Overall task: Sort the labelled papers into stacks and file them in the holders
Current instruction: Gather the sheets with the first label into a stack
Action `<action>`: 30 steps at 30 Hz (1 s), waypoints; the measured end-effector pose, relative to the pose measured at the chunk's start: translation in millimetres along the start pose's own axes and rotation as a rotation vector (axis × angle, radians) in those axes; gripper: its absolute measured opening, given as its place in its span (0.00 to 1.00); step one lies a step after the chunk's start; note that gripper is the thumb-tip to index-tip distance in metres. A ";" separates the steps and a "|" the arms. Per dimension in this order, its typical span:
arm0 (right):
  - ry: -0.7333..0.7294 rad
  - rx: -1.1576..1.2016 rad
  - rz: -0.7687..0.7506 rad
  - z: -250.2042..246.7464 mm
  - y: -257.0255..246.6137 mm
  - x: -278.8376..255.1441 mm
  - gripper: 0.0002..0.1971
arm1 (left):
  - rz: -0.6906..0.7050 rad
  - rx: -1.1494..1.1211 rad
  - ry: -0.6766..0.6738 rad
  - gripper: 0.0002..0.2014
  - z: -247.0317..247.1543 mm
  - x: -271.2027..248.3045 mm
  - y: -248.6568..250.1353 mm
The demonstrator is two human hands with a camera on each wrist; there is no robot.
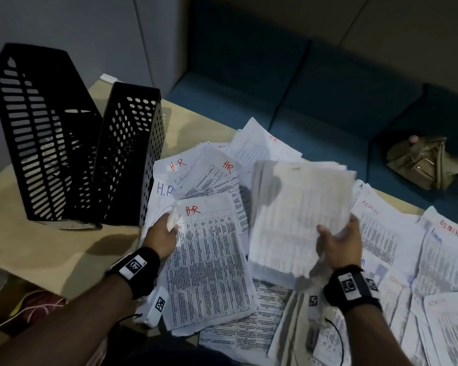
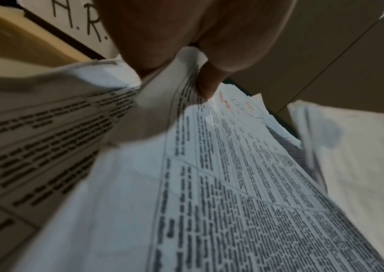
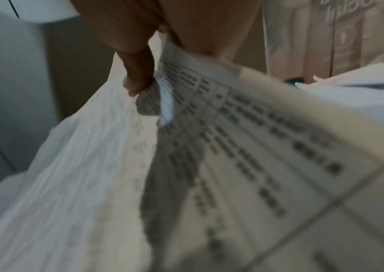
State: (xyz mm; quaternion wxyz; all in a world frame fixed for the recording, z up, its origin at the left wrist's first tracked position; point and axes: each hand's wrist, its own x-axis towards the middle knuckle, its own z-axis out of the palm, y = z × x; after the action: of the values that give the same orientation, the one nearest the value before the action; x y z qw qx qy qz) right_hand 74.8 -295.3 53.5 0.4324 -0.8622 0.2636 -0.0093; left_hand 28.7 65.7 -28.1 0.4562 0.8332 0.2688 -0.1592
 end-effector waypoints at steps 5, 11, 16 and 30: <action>0.117 0.178 -0.130 -33.1 -10.0 17.8 0.24 | 0.033 -0.047 0.022 0.20 -1.1 -0.6 4.5; -0.257 -0.028 -0.049 17.9 17.9 -8.3 0.32 | 0.023 -0.241 -0.046 0.24 3.9 2.9 10.0; -0.454 -0.146 -0.043 74.4 26.8 -49.4 0.31 | 0.117 -0.417 -0.022 0.26 7.1 -5.5 28.6; -0.493 -0.124 -0.077 100.5 16.6 -67.8 0.38 | 0.276 -0.384 -0.313 0.36 8.3 -17.3 39.6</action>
State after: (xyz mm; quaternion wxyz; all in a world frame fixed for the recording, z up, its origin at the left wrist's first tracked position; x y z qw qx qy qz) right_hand 33.5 -197.6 -7.4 0.4292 -0.8728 0.1174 0.2007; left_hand 38.1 36.0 3.0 0.6592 0.7254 0.1046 -0.1684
